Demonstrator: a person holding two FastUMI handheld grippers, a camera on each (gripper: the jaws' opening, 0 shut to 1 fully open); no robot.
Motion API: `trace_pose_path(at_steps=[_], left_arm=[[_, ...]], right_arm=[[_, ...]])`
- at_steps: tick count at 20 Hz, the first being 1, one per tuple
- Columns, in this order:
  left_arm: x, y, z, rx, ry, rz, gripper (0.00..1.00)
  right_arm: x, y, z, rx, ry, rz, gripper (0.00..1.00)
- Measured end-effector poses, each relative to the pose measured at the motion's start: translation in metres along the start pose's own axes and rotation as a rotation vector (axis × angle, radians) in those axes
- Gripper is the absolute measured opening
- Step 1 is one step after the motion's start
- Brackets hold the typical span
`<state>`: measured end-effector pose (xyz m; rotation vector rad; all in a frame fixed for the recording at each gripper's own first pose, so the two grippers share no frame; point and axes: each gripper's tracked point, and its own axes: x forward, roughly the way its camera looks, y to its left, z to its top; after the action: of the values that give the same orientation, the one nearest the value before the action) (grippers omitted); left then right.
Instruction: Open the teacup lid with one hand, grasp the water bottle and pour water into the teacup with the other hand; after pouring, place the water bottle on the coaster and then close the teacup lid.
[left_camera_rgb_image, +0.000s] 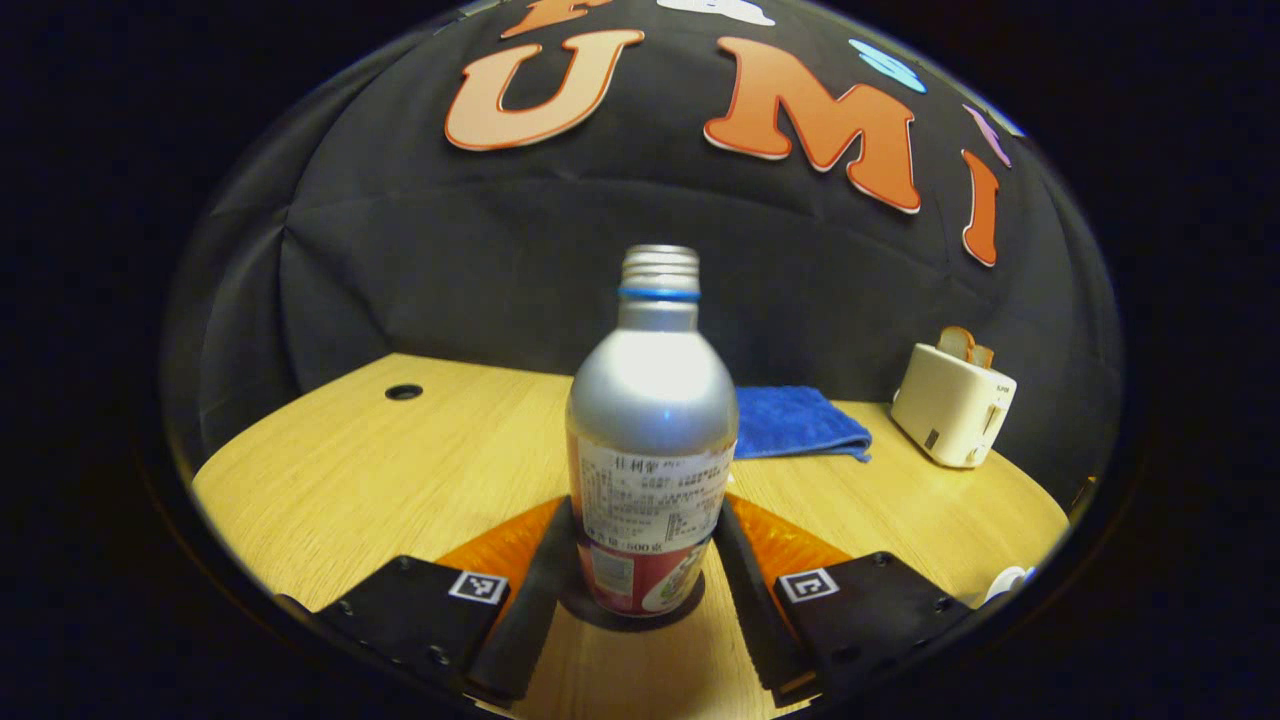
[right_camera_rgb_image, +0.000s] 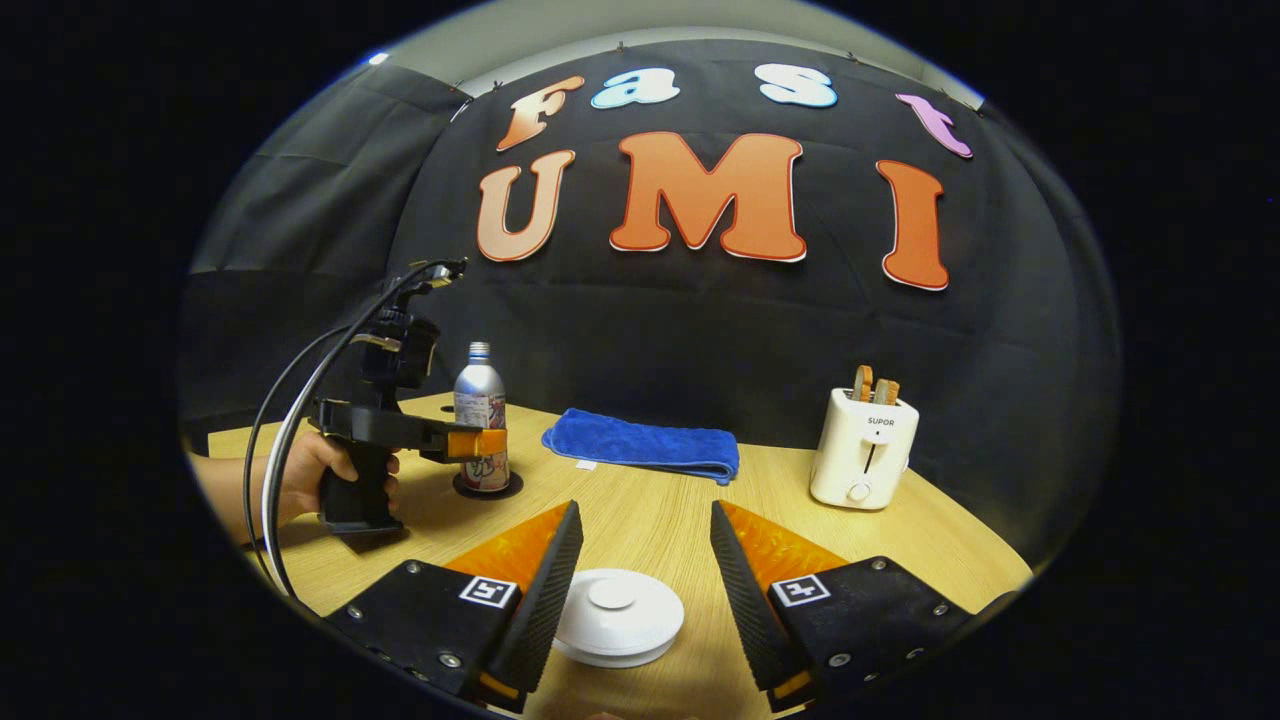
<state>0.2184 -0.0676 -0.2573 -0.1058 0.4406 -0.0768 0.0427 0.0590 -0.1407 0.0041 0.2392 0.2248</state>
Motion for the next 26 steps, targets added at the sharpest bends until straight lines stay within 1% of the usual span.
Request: trace_pose_path(at_steps=[2,4,6,7,9,10,12,13,14,16,17,19,20,23,24,26], left_arm=[[0.0,-0.001,0.003,0.001,-0.014,-0.009,0.85],[0.006,0.0,-0.008,0.013,0.026,-0.024,0.87],[0.007,0.001,-0.017,0.029,0.065,-0.014,0.91],[0.006,-0.001,-0.015,0.033,0.059,-0.023,0.92],[0.002,-0.005,-0.011,0.046,0.051,-0.031,0.97],[-0.002,-0.006,-0.009,0.049,0.045,-0.029,0.98],[-0.013,-0.005,-0.007,0.045,0.042,-0.031,0.96],[-0.02,-0.004,-0.006,0.04,0.033,-0.03,0.98],[-0.029,-0.003,-0.004,0.041,0.021,-0.027,0.98],[-0.052,0.001,0.008,0.053,-0.027,-0.015,0.96],[-0.063,0.005,0.016,0.062,-0.055,-0.007,0.98],[-0.09,0.012,0.036,0.067,-0.124,0.009,0.96],[-0.103,0.015,0.046,0.067,-0.16,0.02,0.98],[-0.147,0.016,0.072,0.075,-0.257,0.033,0.96],[-0.163,0.014,0.08,0.077,-0.287,0.036,0.97],[-0.189,0.008,0.087,0.09,-0.34,0.038,0.97]], right_arm=[[0.0,-0.001,-0.001,0.005,-0.001,-0.005,0.78],[0.0,-0.001,0.002,0.007,-0.01,-0.008,0.78],[-0.001,-0.003,0.006,0.009,-0.019,-0.013,0.78],[-0.002,-0.004,0.008,0.009,-0.024,-0.016,0.78],[-0.005,-0.004,0.011,0.011,-0.032,-0.021,0.78],[-0.007,-0.004,0.014,0.013,-0.038,-0.023,0.78],[-0.009,-0.004,0.019,0.017,-0.052,-0.027,0.78],[-0.012,-0.004,0.022,0.019,-0.059,-0.031,0.78],[-0.014,-0.003,0.024,0.023,-0.067,-0.03,0.78],[-0.018,0.001,0.029,0.032,-0.078,-0.031,0.78],[-0.019,0.002,0.032,0.032,-0.084,-0.036,0.78],[-0.023,0.006,0.039,0.031,-0.103,-0.042,0.78],[-0.026,0.008,0.042,0.029,-0.111,-0.046,0.78],[-0.035,0.015,0.051,0.017,-0.134,-0.045,0.78],[-0.039,0.017,0.056,0.017,-0.143,-0.045,0.78],[-0.047,0.022,0.064,0.023,-0.16,-0.039,0.78]])
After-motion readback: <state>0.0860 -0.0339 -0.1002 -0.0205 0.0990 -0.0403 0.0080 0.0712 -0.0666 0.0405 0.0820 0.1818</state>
